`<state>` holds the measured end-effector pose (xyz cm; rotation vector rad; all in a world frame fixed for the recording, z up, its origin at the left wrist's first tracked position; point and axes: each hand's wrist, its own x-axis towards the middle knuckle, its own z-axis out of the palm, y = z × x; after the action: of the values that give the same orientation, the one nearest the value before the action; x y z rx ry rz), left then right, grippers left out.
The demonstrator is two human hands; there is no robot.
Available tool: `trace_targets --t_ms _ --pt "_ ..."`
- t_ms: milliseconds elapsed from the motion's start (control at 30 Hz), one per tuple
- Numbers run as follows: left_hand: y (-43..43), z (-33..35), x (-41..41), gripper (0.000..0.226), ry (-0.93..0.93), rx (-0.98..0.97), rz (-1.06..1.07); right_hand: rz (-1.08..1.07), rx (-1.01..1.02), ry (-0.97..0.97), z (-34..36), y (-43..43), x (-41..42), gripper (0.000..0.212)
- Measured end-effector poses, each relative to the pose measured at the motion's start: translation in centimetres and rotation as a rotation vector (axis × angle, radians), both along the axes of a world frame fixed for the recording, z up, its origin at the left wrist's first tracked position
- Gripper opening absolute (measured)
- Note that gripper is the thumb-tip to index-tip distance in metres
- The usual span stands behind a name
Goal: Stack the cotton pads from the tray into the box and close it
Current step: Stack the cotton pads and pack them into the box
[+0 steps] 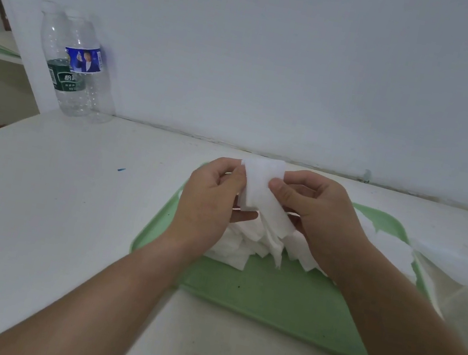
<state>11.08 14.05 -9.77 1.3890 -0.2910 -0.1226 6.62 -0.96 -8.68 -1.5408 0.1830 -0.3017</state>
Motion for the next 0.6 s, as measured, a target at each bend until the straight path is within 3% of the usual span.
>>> trace_targets --t_ms 100,300,433,600 --pt "0.1 0.4 -0.2 0.039 0.033 -0.049 -0.063 -0.025 -0.071 -0.022 0.1 0.3 -0.2 0.014" --pt "0.3 -0.1 -0.3 0.024 -0.009 0.002 -0.048 -0.106 -0.227 -0.005 0.2 0.6 -0.1 0.019" --pt "0.6 -0.3 0.0 0.022 0.021 -0.027 0.028 0.048 -0.154 0.072 1.0 0.8 -0.4 0.019" --pt "0.7 -0.2 0.8 0.022 0.103 -0.084 0.146 0.144 -0.587 0.021 1.4 0.8 -0.9 0.012"
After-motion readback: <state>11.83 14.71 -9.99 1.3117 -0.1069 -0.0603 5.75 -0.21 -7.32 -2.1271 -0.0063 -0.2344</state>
